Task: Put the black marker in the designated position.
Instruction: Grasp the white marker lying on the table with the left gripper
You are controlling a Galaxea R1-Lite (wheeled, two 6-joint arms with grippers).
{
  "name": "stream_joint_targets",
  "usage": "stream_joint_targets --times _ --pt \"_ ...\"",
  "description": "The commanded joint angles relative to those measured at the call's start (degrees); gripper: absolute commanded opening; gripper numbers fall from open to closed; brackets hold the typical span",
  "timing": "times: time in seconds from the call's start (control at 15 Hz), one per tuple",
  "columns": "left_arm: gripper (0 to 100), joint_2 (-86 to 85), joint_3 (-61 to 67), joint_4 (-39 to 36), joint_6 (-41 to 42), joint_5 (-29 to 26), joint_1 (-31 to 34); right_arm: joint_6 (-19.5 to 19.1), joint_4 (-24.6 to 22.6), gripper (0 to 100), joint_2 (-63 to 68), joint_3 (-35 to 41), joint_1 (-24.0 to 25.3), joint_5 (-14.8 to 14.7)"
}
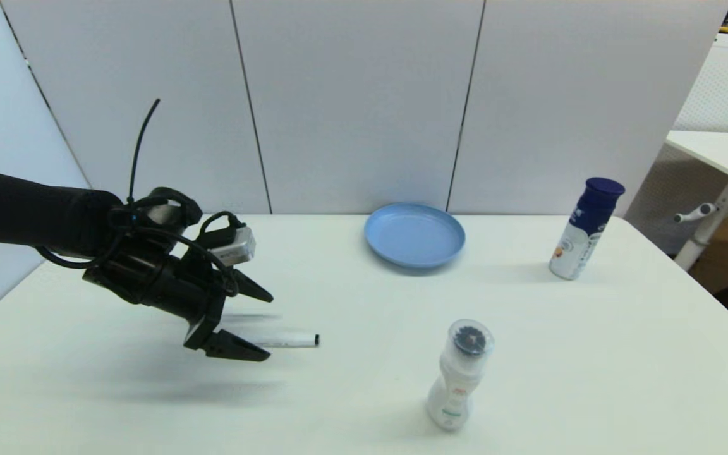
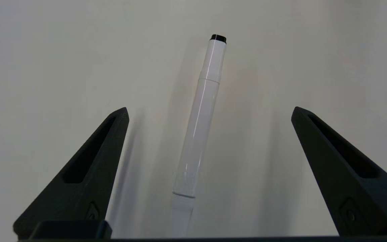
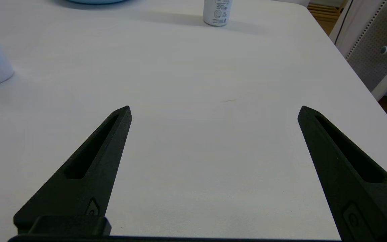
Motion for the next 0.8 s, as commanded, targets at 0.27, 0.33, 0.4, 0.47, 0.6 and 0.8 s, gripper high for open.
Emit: stream_joint_targets --times 0.27,0.33,0.4,0.47,0.6,0.8 --pt "100 2.6 1.3 -2.4 1.2 0.2 -0.2 -0.1 0.0 100 -0.1 0.0 0.0 0.0" --pt "100 2.8 1.3 -2.4 1.3 0.2 -0.2 -0.1 0.1 100 0.1 0.0 0.0 0.0" --pt "100 3.0 1.2 -2.7 1.3 0.6 -0.3 -0.1 0.0 100 -0.1 0.0 0.0 0.0" --pt "100 3.0 1.2 -3.8 1.3 1.4 -0.3 -0.1 0.0 100 0.1 0.0 0.0 0.0" --pt "100 3.0 1.3 -7.2 1.3 3.3 -0.2 -0.1 0.0 100 -0.1 0.0 -0.1 0.0" --pt "100 3.1 1.6 -7.5 1.3 3.3 -0.3 -0.1 0.0 100 0.1 0.0 0.0 0.0"
